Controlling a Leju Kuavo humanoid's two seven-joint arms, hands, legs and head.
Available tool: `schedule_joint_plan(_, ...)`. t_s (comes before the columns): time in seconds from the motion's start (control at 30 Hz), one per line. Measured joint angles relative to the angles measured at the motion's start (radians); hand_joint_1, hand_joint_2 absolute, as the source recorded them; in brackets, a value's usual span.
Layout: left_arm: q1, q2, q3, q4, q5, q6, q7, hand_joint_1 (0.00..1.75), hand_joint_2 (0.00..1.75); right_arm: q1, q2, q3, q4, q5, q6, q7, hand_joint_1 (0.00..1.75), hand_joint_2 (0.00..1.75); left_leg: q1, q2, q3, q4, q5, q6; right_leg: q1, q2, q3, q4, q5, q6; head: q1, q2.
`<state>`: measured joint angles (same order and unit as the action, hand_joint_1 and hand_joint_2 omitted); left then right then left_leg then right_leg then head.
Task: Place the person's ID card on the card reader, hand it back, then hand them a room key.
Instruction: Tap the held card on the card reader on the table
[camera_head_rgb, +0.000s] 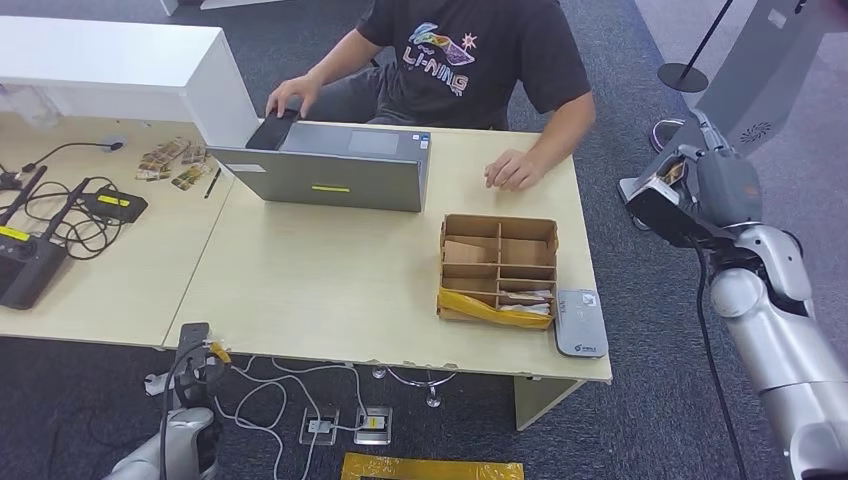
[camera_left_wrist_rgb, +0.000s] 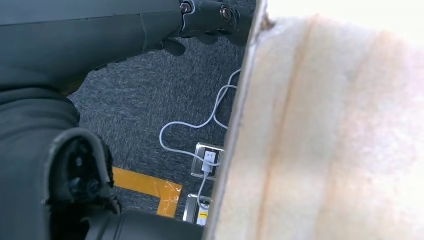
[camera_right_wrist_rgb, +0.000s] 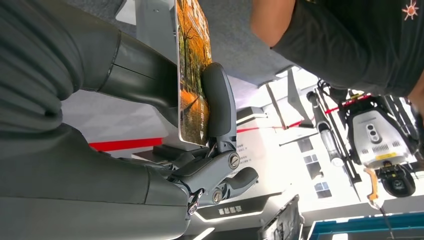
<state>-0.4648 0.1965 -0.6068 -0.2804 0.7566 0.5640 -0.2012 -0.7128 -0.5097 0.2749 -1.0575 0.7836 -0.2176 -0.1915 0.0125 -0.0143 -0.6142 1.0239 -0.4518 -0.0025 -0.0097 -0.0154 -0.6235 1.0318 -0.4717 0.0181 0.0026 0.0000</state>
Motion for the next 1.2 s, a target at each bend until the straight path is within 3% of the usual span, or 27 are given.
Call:
schedule_joint_plan(0.2,0.0,0.0,0.008,0.0,-0.012,-0.01,0.012,0.0,0.0,0.03,-0.017,0.0,0.0,0.012,0.082,-0.003,1.75,1.75,0.0,0.0,0.0,0.0,0.0,0.0,0.0,0.0,0.0,0.0,0.0,0.0,0.0,0.0)
schedule_joint_plan(0.5,0.001,0.01,0.015,0.0,-0.025,-0.035,0.029,0.0,0.0,0.153,-0.043,0.005,-0.003,0.042,0.168,-0.011,1.75,1.75,0.0,0.0,-0.001,0.0,0.0,0.0,0.0,0.0,0.0,0.0,0.0,0.0,0.0,0.0)
schedule_joint_plan(0.83,0.006,0.019,0.04,0.0,-0.032,-0.059,0.046,0.0,0.0,0.261,-0.058,0.034,-0.025,0.048,0.202,-0.005,1.75,1.75,0.0,0.0,0.0,0.0,0.0,0.0,0.0,0.0,0.0,0.0,0.0,0.0,0.0,0.0)
schedule_joint_plan(1.2,0.011,0.025,0.06,0.0,-0.041,-0.074,0.063,0.0,0.0,0.304,-0.064,0.064,-0.033,0.04,0.205,0.004,1.75,1.75,0.0,0.0,0.0,0.0,0.0,0.0,0.0,0.0,0.0,0.0,0.0,0.0,0.0,0.0)
